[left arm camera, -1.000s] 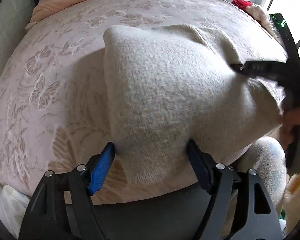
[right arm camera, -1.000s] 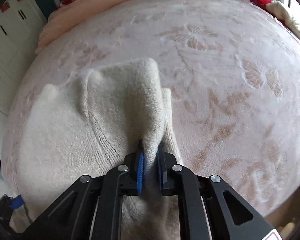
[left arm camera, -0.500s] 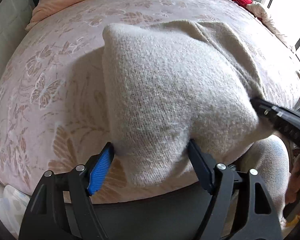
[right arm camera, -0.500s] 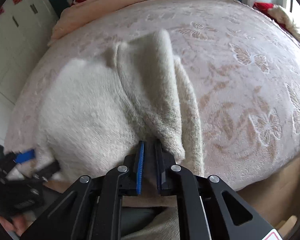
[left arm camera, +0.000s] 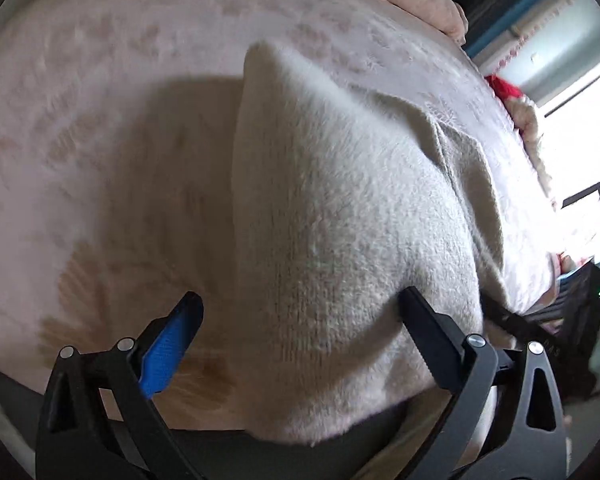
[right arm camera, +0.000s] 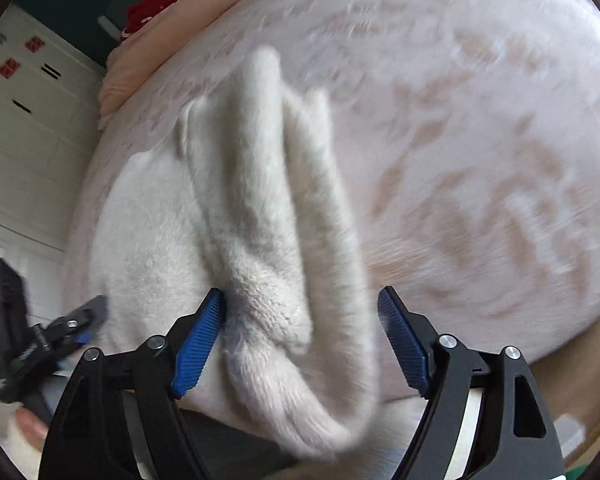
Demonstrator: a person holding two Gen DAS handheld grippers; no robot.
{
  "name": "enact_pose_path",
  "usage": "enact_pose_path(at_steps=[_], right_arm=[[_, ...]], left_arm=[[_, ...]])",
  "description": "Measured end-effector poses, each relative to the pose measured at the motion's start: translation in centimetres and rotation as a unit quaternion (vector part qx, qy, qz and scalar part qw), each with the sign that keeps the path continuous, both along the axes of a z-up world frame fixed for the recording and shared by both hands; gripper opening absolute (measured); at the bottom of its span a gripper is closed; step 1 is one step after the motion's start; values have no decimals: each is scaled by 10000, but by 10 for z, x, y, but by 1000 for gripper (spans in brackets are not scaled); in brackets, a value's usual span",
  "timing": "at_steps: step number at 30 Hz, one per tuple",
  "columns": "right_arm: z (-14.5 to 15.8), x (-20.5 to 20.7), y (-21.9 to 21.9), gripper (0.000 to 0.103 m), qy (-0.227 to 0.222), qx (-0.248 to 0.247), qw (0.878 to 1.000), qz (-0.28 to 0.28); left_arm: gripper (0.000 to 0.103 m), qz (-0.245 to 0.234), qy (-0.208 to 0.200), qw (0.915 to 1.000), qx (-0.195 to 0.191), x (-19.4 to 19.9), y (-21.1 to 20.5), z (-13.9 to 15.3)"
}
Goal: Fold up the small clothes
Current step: 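Lift the sweater off the bed with both grippers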
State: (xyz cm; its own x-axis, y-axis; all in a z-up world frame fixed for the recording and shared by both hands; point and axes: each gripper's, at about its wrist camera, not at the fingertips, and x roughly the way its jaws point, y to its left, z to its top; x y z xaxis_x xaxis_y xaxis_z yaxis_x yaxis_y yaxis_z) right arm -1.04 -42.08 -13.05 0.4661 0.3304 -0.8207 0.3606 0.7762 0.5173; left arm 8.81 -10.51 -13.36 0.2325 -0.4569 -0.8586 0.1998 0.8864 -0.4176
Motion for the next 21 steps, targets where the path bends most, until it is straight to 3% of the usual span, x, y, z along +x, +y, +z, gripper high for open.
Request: enact_pose_path(at_steps=[2,5,9,10,11,12,13,14,16,21], right_arm=[[-8,0,0,93,-101,272,9995,-152],[-11,5,4,98,-130,341,9992,-169],[-10,14,9,98,-124,242,9996,-124],[-9,14,11,89,-150,227,9995,-134],[-7,15,12,72,-182,245,9994,-134],[-4,15,12,65,-206,296,9992,-144],[1,12,12,49,-244,345,9989,-209],[4,11,10,40,-268,356,9987,-235],[18,8,13,36,-351,275,9987,-265],[55,-5,26,34,-630,65,9977,-238]], left_arm=[[98,-2,174,9997,-152,2,-2,-8],[98,-59,448,9988,-202,4,-12,-19],[98,-427,231,9984,304,0,-37,-13],[97,-479,155,9977,451,-1,-42,-11],[94,-502,134,9974,504,-2,-46,-9],[85,-535,105,9969,570,-2,-48,-6],[74,-634,7,9956,683,-4,-52,2],[68,-704,-58,9947,746,-5,-54,7],[54,-912,-257,9915,897,-8,-59,22],[47,-1125,-632,9873,924,-26,-58,56]])
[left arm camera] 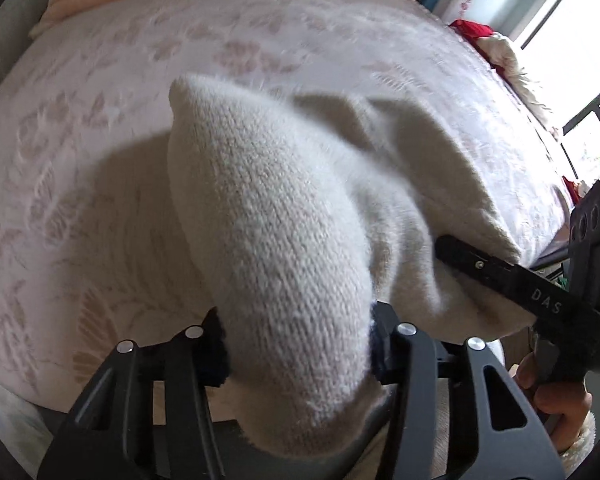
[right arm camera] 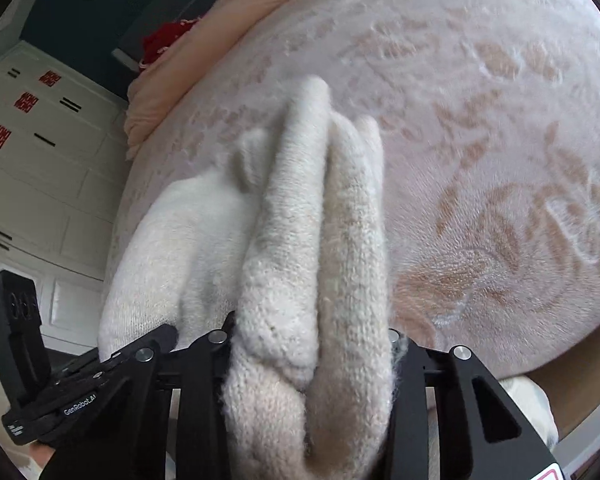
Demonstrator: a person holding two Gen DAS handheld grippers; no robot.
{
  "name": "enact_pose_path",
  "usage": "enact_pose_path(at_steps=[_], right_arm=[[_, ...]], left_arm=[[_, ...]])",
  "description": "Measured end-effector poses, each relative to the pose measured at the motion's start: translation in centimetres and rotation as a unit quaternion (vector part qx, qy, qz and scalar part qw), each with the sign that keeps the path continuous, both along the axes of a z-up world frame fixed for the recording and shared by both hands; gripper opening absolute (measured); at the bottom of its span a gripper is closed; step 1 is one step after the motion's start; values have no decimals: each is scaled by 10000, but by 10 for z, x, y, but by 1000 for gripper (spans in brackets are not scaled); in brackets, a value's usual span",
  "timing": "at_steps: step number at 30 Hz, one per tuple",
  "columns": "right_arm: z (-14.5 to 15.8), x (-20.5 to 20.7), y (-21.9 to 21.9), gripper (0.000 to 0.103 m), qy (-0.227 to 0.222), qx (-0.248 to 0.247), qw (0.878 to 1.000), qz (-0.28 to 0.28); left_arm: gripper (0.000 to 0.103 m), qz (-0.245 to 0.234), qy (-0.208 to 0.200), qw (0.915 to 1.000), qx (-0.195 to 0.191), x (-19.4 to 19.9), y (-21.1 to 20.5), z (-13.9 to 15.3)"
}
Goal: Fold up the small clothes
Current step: 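Lift the sweater off the bed with both grippers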
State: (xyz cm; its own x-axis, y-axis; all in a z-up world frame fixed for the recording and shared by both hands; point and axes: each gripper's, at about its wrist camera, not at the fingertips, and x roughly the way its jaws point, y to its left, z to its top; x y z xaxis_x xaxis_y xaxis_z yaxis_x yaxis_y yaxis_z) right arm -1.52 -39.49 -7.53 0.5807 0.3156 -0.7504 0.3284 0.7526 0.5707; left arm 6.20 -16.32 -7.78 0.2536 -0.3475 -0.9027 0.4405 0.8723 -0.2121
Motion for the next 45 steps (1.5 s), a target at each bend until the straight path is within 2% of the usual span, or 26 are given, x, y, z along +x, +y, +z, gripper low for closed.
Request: enact_pose_path(at_steps=[9,17,20,23,27,31,34,36,39,42,45], right_arm=[[70,-39,10,34,-518,-118,9986,-35],[119,-57,14,34,-981,-332,9945,-155],[126,-60,12,34,-1103,-366,9931,-184],[115,-52,12,34,-1138,-413,9926,-123],[88,-39,15,34,-863,-387,9955,-23],[30,-33,17,34,-213,-206,9996,-7],[0,-41,21,34,170,-72,9998,-50],[-6,-46,21,34,254,-26,9996,-73],[13,-51,19,34,62,22,9999,-132],[58,-50,22,34,-345,-281,9989,-109],[109,-51,25,34,-832,-578,9948,-112]], left_arm=[[46,-198,-381,9988,-214,-25,12,62],[46,-361,-874,9947,-398,-48,15,109],[47,-412,-1040,9926,-481,-53,14,123],[47,-341,-1097,9918,-554,-51,15,118],[47,-191,-961,9936,-564,-40,20,90],[47,-148,-534,9981,-287,-30,21,43],[47,-119,-101,9999,-32,-30,22,11],[47,-187,-111,9997,93,-34,21,5],[47,-328,-233,9991,96,-39,17,18],[47,-396,-405,9983,-111,-39,16,43],[47,-465,-732,9954,-412,-41,16,84]])
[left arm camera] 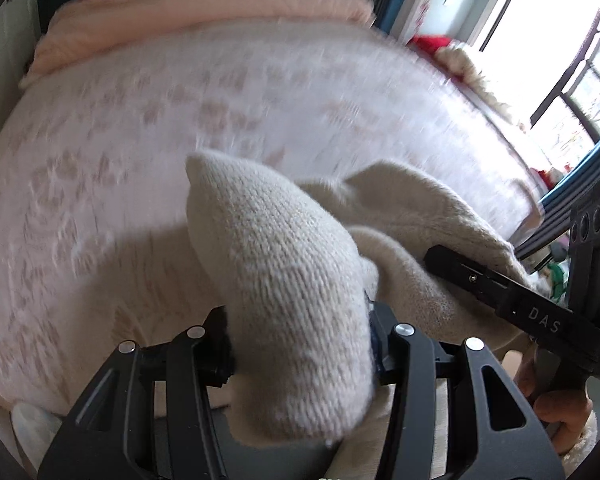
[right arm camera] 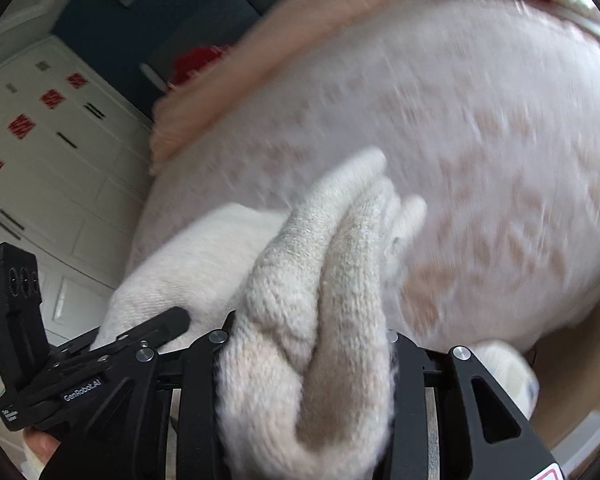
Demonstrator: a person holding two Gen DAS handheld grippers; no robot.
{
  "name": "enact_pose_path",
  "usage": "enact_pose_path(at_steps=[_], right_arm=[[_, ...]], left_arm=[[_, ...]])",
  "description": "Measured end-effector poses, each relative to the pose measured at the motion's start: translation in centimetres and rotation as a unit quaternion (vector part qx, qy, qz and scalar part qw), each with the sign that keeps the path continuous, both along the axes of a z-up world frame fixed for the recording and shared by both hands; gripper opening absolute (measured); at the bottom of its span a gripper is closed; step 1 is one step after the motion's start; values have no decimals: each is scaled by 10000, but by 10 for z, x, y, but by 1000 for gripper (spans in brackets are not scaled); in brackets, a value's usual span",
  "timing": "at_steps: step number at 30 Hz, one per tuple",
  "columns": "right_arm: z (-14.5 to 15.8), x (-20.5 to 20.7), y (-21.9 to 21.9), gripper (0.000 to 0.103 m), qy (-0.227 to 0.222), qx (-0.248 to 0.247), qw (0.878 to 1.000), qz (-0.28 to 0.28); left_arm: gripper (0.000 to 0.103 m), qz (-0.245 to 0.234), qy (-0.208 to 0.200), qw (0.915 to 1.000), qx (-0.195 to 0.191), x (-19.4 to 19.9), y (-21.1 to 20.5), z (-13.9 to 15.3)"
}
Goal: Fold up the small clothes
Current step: 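Lift the sweater off the bed with both grippers, then fold the lifted sweater over onto itself and lower it with both grippers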
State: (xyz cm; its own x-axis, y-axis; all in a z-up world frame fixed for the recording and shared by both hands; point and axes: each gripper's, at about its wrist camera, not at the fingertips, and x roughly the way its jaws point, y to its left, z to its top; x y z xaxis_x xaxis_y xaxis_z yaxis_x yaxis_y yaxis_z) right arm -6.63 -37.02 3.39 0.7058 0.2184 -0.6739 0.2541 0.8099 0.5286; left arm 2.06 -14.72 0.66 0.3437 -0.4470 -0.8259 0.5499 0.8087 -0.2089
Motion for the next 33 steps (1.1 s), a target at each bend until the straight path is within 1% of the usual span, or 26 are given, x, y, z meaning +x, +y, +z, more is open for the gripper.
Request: enact_pose_path(at_steps=[3,4,6,8,9,11,12,13,17,19,21,24,27,28,31,33], right_arm=[[52,-4,4,34,-585,-258,9980,-7],[72,-5,6,34,-819,-345,9960,-10],[102,-8,11,34,-1196,-472,9917,4],[140,-12,20,34,-1679,-661,9836,39],[152,-13,24,34,-1836,-718,9804,59],[187,-15,36,34,-2276,-926,9692,170],[197,-14,40,34,-2403,-993,9654,205],[214,-12,49,34,-2605,-1099,9588,275],[258,-1,83,34,-3181,-1289,9381,462],[272,8,98,34,-3358,-1318,9310,558],[282,20,116,34,-3491,-1369,9247,656],[286,41,141,34,-3547,-1348,9219,780],[282,61,160,35,-3492,-1279,9238,909],[276,71,165,35,-3439,-1233,9259,965],[236,109,176,38,-3174,-1099,9349,1151],[194,133,180,43,-2808,-962,9466,1256]], left_arm=[[47,-100,-439,9985,-304,-3,5,48],[47,-151,-693,9965,-435,-5,9,71],[47,-222,-1036,9927,-574,-7,12,100],[47,-295,-1441,9861,-778,-11,22,137],[47,-337,-1690,9810,-886,-13,29,158],[47,-368,-2035,9730,-1023,-16,40,185],[47,-364,-2212,9684,-1097,-18,47,199],[47,-361,-2468,9612,-1177,-20,57,217],[47,-278,-3003,9434,-1382,-21,91,259],[48,-216,-3210,9351,-1488,-16,110,277],[48,-135,-3378,9276,-1587,-9,131,288],[49,-34,-3569,9201,-1614,3,157,294],[49,70,-3598,9189,-1614,16,178,291],[49,122,-3594,9196,-1582,22,185,287],[52,240,-3532,9236,-1473,41,202,266],[56,327,-3374,9306,-1380,61,210,237]])
